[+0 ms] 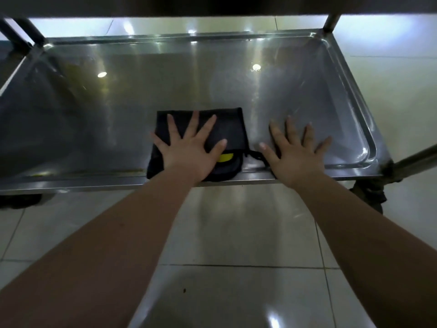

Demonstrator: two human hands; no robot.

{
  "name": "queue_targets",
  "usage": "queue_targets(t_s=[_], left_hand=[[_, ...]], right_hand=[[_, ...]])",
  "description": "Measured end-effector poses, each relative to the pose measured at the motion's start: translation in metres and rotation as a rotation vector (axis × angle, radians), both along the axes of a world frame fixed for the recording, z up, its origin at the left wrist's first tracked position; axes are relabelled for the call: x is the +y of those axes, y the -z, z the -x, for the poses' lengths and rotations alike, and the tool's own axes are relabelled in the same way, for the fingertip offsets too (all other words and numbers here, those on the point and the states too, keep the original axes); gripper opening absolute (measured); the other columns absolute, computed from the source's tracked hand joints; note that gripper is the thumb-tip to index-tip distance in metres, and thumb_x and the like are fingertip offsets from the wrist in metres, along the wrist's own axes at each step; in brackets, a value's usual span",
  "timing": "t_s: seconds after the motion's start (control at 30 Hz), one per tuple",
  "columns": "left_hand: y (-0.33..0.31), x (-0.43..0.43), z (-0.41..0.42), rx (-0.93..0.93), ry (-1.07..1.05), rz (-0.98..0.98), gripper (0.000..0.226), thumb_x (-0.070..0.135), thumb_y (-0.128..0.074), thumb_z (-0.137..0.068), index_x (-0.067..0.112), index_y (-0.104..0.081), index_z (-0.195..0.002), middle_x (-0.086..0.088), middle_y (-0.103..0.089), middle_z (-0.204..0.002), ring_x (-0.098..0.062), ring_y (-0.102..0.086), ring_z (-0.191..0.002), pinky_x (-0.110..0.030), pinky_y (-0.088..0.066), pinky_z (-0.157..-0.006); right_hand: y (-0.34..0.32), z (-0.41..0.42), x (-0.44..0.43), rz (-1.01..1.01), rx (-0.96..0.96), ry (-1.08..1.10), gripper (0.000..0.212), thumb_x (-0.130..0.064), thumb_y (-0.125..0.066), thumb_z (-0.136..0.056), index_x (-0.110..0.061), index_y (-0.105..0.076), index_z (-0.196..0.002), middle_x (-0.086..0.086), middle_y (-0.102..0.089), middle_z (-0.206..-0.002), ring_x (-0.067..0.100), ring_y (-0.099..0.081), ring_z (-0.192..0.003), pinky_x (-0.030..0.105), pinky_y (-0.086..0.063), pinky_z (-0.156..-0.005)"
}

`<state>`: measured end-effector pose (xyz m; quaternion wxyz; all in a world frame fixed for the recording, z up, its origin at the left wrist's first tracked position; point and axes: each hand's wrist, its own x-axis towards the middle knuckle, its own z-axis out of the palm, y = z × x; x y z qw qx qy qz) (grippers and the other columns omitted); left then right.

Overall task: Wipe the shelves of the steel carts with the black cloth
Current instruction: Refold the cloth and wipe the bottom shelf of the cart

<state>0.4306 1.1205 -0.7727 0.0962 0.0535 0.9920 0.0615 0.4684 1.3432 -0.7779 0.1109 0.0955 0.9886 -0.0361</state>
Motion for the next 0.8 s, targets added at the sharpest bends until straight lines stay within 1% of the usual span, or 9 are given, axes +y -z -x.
queue_targets(t_s=[0.07, 0.13, 0.23, 0.3, 0.37, 0.47, 0.53, 0.6, 0.8], left_hand=[[-0.002, -0.022, 0.004, -0.012, 0.005, 0.007, 0.067, 0.081, -0.013, -0.086, 0.06, 0.009, -0.146, 0.019, 0.015, -0.161, -0.037, 0.022, -0.146, -0.073, 0.009, -0.108], [-0.002, -0.035, -0.001, -0.021, 0.036, 0.028, 0.071, 0.082, -0.011, -0.083, 0.058, 0.012, -0.146, 0.018, 0.019, -0.161, -0.037, 0.022, -0.146, -0.073, 0.008, -0.108], [-0.003, -0.047, -0.012, -0.053, 0.069, 0.065, 0.076, 0.084, -0.007, -0.08, 0.055, 0.019, -0.145, 0.016, 0.026, -0.159, -0.038, 0.024, -0.145, -0.073, 0.008, -0.108], [-0.004, -0.051, -0.013, -0.08, 0.076, 0.068, 0.077, 0.084, -0.008, -0.08, 0.054, 0.021, -0.144, 0.014, 0.027, -0.159, -0.039, 0.025, -0.144, -0.073, 0.008, -0.108], [-0.003, -0.051, -0.013, -0.079, 0.066, 0.056, 0.079, 0.085, -0.009, -0.079, 0.054, 0.02, -0.145, 0.013, 0.027, -0.159, -0.039, 0.025, -0.144, -0.073, 0.01, -0.107], [0.003, -0.05, -0.007, -0.031, 0.08, 0.073, 0.085, 0.09, -0.009, -0.074, 0.054, 0.021, -0.145, 0.011, 0.027, -0.159, -0.041, 0.026, -0.143, -0.075, 0.012, -0.105], [0.004, -0.052, 0.008, -0.037, 0.118, 0.095, 0.086, 0.092, -0.01, -0.073, 0.055, 0.023, -0.144, 0.01, 0.028, -0.159, -0.041, 0.027, -0.143, -0.077, 0.009, -0.105], [0.001, -0.055, 0.029, -0.065, 0.135, 0.095, 0.088, 0.093, -0.011, -0.072, 0.055, 0.023, -0.143, 0.01, 0.028, -0.159, -0.041, 0.028, -0.143, -0.078, 0.005, -0.105], [0.002, -0.05, 0.09, -0.013, 0.04, 0.074, 0.093, 0.095, -0.013, -0.069, 0.053, 0.015, -0.147, 0.007, 0.019, -0.162, -0.043, 0.022, -0.144, -0.078, 0.006, -0.105]], right_hand=[[-0.006, 0.002, -0.007, -0.082, -0.034, 0.0, 0.073, -0.077, 0.007, -0.084, -0.045, 0.013, -0.15, -0.006, 0.018, -0.162, 0.043, 0.022, -0.144, 0.069, 0.019, -0.104], [-0.014, 0.013, -0.021, -0.083, -0.049, -0.009, 0.072, -0.076, 0.007, -0.084, -0.046, 0.014, -0.149, -0.006, 0.018, -0.162, 0.044, 0.024, -0.142, 0.069, 0.019, -0.104], [-0.026, 0.042, -0.048, 0.077, -0.05, -0.015, 0.064, -0.072, -0.001, -0.09, -0.049, 0.011, -0.149, -0.009, 0.018, -0.162, 0.041, 0.024, -0.143, 0.065, 0.013, -0.111], [-0.027, 0.057, -0.062, 0.135, -0.079, -0.009, 0.061, -0.069, -0.004, -0.093, -0.049, 0.009, -0.15, -0.01, 0.017, -0.161, 0.04, 0.024, -0.144, 0.064, 0.012, -0.112], [-0.019, 0.061, -0.07, 0.12, -0.06, -0.042, 0.059, -0.065, -0.006, -0.096, -0.047, 0.008, -0.151, -0.01, 0.015, -0.162, 0.04, 0.022, -0.144, 0.064, 0.011, -0.112], [0.002, 0.053, -0.072, 0.029, 0.064, -0.079, 0.057, -0.059, -0.006, -0.099, -0.043, 0.003, -0.153, -0.008, 0.006, -0.163, 0.041, 0.013, -0.146, 0.061, 0.009, -0.115], [0.009, 0.05, -0.07, -0.002, 0.112, -0.075, 0.057, -0.058, -0.006, -0.098, -0.043, 0.001, -0.153, -0.008, 0.003, -0.164, 0.041, 0.01, -0.146, 0.059, 0.009, -0.116], [0.01, 0.051, -0.068, -0.007, 0.112, -0.078, 0.058, -0.059, -0.007, -0.097, -0.043, 0.002, -0.152, -0.009, 0.003, -0.164, 0.042, 0.012, -0.146, 0.059, 0.01, -0.115], [0.013, 0.049, -0.07, -0.03, 0.119, -0.09, 0.059, -0.06, -0.005, -0.096, -0.045, 0.005, -0.152, -0.008, 0.006, -0.164, 0.041, 0.009, -0.147, 0.058, 0.008, -0.116]])
